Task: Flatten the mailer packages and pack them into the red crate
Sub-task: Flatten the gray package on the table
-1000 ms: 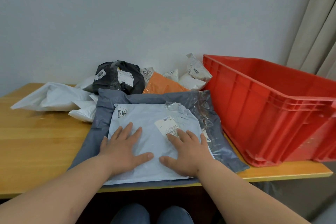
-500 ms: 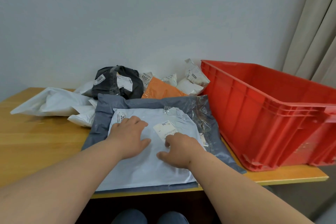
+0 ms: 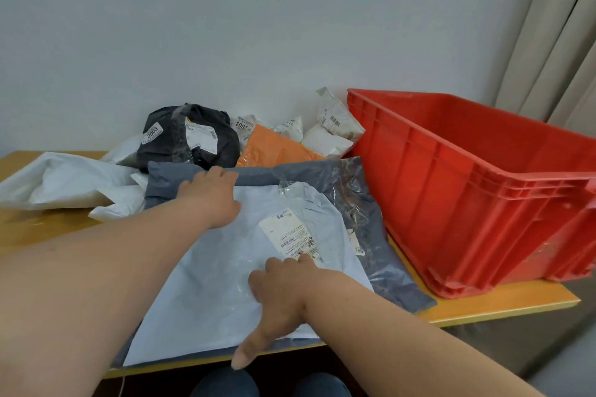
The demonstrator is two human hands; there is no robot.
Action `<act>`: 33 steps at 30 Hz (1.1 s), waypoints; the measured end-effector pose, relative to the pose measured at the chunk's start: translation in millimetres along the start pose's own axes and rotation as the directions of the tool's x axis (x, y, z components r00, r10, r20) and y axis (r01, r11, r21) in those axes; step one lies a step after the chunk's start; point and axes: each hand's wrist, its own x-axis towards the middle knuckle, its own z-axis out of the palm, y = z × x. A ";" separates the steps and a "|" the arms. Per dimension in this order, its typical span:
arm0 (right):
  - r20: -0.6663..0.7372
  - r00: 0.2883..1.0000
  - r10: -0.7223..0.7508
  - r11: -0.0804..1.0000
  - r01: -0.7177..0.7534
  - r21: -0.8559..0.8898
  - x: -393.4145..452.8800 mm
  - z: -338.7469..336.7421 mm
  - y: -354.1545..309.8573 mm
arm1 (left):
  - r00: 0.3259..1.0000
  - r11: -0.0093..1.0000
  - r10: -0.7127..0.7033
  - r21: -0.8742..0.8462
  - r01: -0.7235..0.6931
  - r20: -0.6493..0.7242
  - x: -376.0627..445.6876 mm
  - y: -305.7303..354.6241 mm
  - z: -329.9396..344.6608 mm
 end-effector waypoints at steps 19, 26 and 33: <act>-0.053 0.980 -0.191 0.953 0.172 -0.248 -0.2 -16.8 1.7 | 0.994 0.997 0.030 0.062 -0.037 0.108 70.4 21.9 19.6; -0.063 0.979 -0.192 0.965 0.177 -0.194 -2.9 -14.2 10.8 | 0.998 0.995 -0.027 0.094 0.020 0.065 86.2 31.7 18.9; -0.089 0.984 -0.156 0.944 0.122 -0.308 -10.9 -15.3 11.7 | 0.996 0.994 0.091 0.057 -0.090 -0.006 74.5 20.4 -11.3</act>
